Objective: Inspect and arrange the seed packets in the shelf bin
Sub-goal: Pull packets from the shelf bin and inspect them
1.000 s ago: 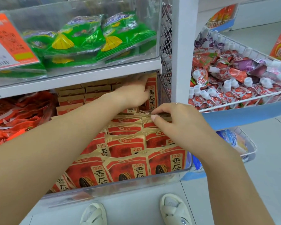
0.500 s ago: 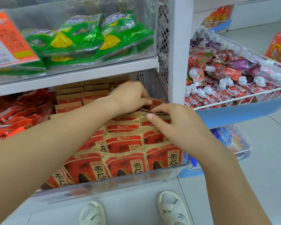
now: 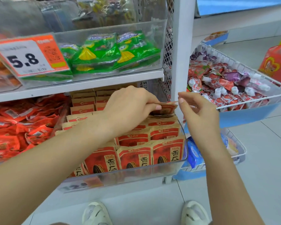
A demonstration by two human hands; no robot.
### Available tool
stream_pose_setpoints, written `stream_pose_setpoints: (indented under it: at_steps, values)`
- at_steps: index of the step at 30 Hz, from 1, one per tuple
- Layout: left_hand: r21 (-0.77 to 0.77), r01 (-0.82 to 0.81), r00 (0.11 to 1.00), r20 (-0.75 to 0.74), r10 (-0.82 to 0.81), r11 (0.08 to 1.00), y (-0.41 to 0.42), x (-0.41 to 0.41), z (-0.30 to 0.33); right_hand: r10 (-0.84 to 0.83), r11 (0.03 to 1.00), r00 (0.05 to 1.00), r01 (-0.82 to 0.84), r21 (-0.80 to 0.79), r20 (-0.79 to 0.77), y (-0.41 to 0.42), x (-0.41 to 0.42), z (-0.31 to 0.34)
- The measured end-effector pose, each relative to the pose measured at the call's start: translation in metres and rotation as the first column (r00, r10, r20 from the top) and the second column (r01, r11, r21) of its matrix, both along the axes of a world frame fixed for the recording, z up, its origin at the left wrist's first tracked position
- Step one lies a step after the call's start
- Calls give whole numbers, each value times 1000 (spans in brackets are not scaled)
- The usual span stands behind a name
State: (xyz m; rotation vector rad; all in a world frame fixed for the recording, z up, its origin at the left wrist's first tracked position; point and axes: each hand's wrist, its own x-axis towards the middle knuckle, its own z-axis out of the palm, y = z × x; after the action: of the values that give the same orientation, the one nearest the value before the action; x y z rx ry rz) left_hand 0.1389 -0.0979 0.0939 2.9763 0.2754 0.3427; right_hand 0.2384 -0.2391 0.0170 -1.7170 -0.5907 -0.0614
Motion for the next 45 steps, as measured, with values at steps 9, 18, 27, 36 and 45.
stream_pose_setpoints:
  at_steps: [9,18,27,36,45]
  values:
    - [-354,152,925,379,-7,923,2,-6,21,366,918,931,-362,163,3,-7,4,25]
    - [-758,238,950,311,16,607,-5,17,7,134,947,991,-133,292,14,-25,1,52]
    - [-926,183,977,209,45,330,-32,4,-29,156,943,935,-45,330,-318,-35,-1,39]
    - [-940,194,973,221,68,282,-24,-13,-38,218,949,917,-119,292,-335,-33,-14,31]
    - [-939,194,973,221,66,284,-17,-11,-47,220,955,900,-119,272,-377,-27,-14,25]
